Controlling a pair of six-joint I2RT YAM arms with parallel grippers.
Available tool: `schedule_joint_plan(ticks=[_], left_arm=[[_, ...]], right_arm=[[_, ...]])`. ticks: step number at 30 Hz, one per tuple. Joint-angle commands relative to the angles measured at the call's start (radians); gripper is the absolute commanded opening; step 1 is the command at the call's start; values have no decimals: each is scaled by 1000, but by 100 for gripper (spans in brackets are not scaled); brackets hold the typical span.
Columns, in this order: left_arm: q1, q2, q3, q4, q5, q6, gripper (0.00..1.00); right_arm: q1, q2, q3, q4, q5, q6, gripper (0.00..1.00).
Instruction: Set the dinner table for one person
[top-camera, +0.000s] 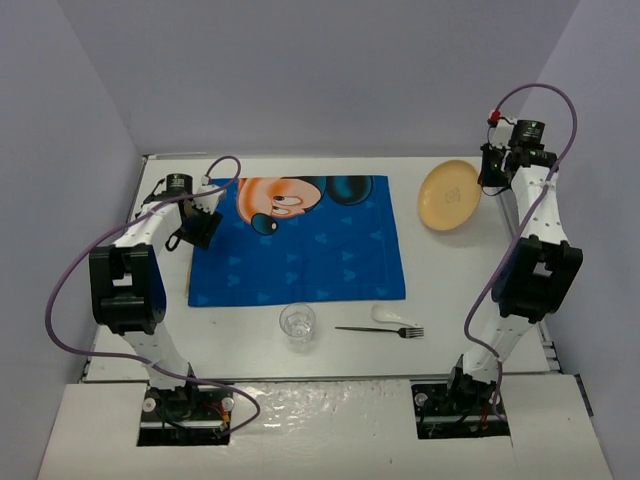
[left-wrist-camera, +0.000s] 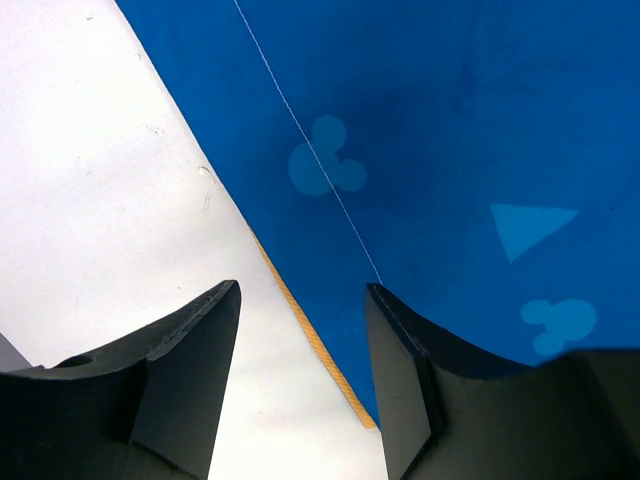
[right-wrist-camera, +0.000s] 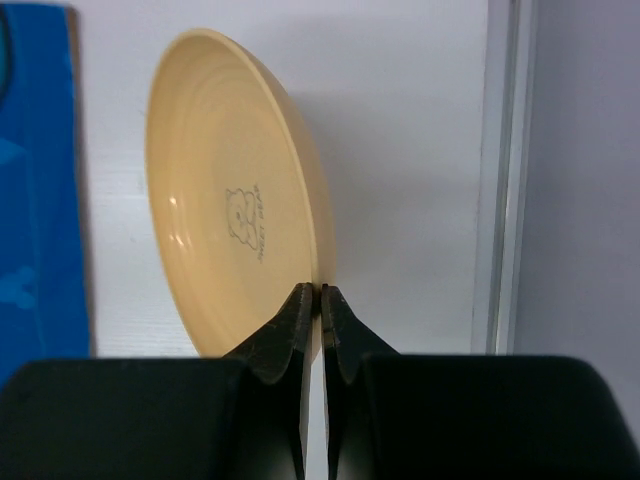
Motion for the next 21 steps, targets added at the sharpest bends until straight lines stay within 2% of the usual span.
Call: schedule_joint_plan(ticks=[1,12,21], left_arm=[[7,-70,38,32,15,-9,50],[8,-75,36,25,13,-5,49],[7,-92,49,3,-1,-12,50]], right_arm=[[31,-89,167,-58,-162,63,0],[137,-36,196,-74,-325,150,0],[356,103,256,-104,-457,145,0]])
